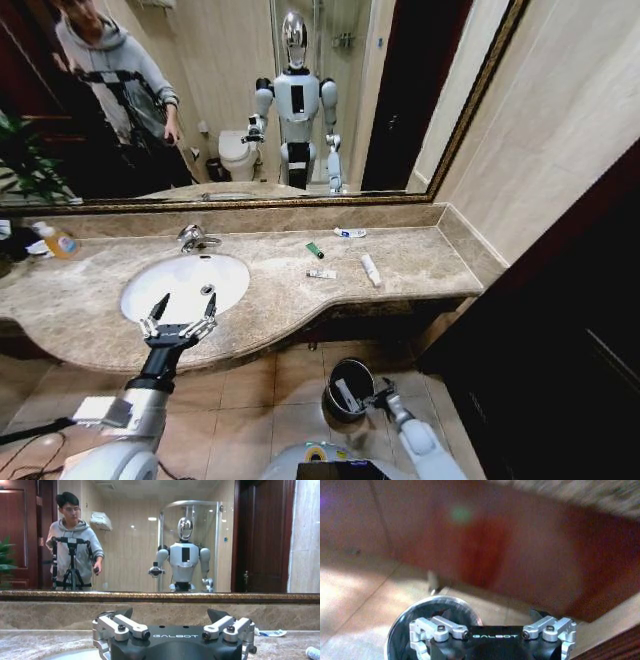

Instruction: Pick up the trash from the sink and place it in the trash bin.

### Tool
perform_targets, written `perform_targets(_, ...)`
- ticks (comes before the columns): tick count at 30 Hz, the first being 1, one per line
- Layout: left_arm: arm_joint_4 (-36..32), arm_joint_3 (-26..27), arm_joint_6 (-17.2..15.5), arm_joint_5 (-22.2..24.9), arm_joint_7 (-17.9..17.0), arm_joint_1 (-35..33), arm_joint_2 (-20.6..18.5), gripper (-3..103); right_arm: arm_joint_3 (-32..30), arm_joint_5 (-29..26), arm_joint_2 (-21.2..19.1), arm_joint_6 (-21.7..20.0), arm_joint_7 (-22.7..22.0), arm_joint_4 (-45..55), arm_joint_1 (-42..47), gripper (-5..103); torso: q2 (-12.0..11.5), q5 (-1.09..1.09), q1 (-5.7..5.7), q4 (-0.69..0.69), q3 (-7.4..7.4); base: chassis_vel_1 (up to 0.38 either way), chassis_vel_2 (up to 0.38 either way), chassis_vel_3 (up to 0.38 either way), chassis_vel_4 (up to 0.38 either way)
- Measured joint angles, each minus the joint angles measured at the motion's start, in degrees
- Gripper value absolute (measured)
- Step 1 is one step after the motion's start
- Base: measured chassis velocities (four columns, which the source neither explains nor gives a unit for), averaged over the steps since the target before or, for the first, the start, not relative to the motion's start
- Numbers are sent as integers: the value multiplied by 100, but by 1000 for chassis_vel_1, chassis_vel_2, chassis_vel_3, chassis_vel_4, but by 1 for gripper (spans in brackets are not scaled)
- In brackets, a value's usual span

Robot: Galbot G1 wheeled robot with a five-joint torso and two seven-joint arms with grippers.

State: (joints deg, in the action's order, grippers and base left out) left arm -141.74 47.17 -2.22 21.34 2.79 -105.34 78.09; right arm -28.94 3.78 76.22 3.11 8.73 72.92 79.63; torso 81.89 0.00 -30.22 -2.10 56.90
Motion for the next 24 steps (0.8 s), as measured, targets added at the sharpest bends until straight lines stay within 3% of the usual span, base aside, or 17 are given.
perform_targets(3, 0, -1, 0, 0, 1, 0, 0, 100, -127, -325, -13, -21, -163, 538, 296, 100, 0, 2, 0, -1, 0, 0, 0, 0, 0)
perform_targets(5, 0, 0, 0, 0, 0, 0, 0, 100, -297, -665, 70, -117, -357, 1403, 748, 100, 0, 2, 0, 0, 0, 0, 0, 0, 0)
perform_targets(8, 0, 0, 0, 0, 1, 0, 0, 100, -383, -788, 125, -164, -425, 1869, 1010, 100, 0, 1, 0, -1, 0, 0, 0, 0, 0)
perform_targets(10, 0, -1, 0, 0, 0, 0, 0, 100, -539, -932, 245, -207, -511, 2761, 1563, 100, 0, 0, 0, 0, -1, 0, 0, 0, 0)
perform_targets(18, 0, 0, 0, 0, 0, 0, -1, 100, -714, -1193, 487, -249, -656, 4404, 2426, 100, 0, 0, 0, -1, 0, 0, 0, 0, 0)
perform_targets(24, 0, 0, 0, 0, 0, 0, 0, 100, -669, -1165, 612, -258, -688, 5122, 2604, 100, 0, 0, 0, 0, 0, 0, 0, 0, 0)
